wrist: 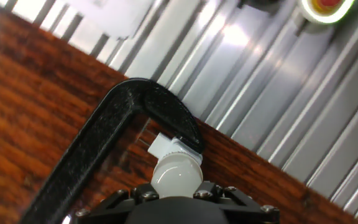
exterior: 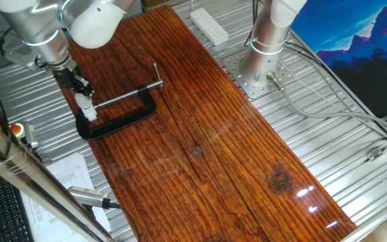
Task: Take out the light bulb by rotating it
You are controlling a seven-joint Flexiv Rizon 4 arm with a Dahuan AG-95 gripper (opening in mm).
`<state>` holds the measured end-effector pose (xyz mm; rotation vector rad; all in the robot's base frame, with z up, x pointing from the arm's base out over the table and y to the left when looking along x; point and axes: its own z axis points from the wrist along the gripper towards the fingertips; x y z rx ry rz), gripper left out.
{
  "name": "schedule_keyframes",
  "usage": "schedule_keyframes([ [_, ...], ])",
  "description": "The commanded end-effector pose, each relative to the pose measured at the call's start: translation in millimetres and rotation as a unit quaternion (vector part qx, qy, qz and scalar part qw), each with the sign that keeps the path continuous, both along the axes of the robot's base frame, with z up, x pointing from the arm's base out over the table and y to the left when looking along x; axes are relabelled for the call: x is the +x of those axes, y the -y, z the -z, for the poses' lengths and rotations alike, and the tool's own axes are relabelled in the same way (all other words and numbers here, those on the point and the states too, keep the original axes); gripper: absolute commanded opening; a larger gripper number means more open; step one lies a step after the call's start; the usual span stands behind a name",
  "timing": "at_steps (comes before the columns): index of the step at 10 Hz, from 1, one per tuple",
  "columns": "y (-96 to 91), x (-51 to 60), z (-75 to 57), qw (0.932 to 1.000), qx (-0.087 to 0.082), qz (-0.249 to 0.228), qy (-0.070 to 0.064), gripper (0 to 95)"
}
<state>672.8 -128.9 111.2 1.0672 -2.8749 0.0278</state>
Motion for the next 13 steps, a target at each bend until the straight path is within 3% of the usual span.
schedule_keyframes([
  [1,-1.4,-0.6,0.3,0.9967,-0.005,-0.081,-0.001,0.0],
  [2,-1.4,-0.6,0.3,0.9947,-0.005,-0.103,-0.001,0.0],
  [5,-1.4,-0.5,0.4,0.9797,-0.001,-0.200,-0.001,0.0],
  [7,-1.3,-0.3,1.0,0.9640,0.000,-0.266,0.011,0.0],
  [10,-1.4,-0.2,1.0,0.9553,-0.001,-0.295,0.011,0.0],
  [11,-1.5,0.2,0.9,0.9520,-0.001,-0.306,0.011,19.0],
  [13,-1.8,0.7,0.6,0.9511,0.000,-0.309,0.012,19.0],
])
